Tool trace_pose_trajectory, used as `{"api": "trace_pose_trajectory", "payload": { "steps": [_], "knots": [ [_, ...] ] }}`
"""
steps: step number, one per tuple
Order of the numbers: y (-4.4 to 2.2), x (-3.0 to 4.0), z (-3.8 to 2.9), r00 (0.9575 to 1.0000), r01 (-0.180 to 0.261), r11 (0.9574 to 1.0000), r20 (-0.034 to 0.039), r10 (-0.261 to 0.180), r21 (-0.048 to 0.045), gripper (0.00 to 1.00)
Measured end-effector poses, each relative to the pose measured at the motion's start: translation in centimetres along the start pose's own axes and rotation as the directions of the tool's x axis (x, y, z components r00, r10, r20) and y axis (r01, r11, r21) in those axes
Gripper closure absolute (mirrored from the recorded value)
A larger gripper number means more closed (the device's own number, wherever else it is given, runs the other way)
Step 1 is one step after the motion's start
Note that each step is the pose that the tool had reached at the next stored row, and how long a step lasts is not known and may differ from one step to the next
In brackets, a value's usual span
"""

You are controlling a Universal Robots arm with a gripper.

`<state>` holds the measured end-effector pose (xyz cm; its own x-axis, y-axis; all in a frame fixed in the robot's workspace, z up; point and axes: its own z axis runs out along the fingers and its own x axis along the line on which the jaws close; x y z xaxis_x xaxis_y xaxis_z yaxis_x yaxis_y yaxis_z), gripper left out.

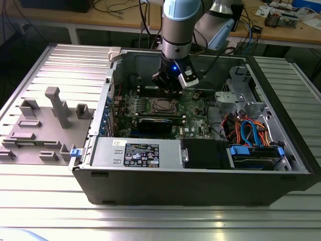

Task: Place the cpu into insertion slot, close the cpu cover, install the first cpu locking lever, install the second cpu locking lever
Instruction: 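Install the second cpu locking lever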

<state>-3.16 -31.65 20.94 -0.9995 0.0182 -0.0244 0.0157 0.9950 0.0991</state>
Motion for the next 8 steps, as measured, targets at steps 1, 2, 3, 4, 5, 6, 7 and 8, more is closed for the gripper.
{"api": "trace_pose_trajectory", "payload": {
  "steps": [1,2,3,4,5,6,7,8],
  "knots": [
    [0.01,0.0,-0.12,1.0,0.0,1.0,0.0,0.0,0.0001,0.89],
    [0.02,-0.01,-0.21,1.0,0.0,1.0,0.0,0.0,0.0,0.89],
    [0.03,-0.01,-0.22,1.0,0.0,1.0,0.0001,0.0,-0.0002,0.89],
    [0.01,-0.01,-0.22,1.0,0.0,1.0,0.0001,0.0,-0.0001,0.89],
    [-0.03,-0.01,-0.24,1.0,0.0,1.0,-0.0001,0.0,0.0001,0.89],
    [-0.04,-0.01,-0.23,1.0,0.0,1.0,-0.0001,0.0,0.0002,0.89],
    [-0.06,-0.01,-0.22,1.0,0.0,1.0,0.0001,0.0,0.0001,0.89],
    [-0.1,-0.01,-0.21,1.0,0.0,1.0,-0.0001,0.0,0.0003,0.89]
  ]
}}
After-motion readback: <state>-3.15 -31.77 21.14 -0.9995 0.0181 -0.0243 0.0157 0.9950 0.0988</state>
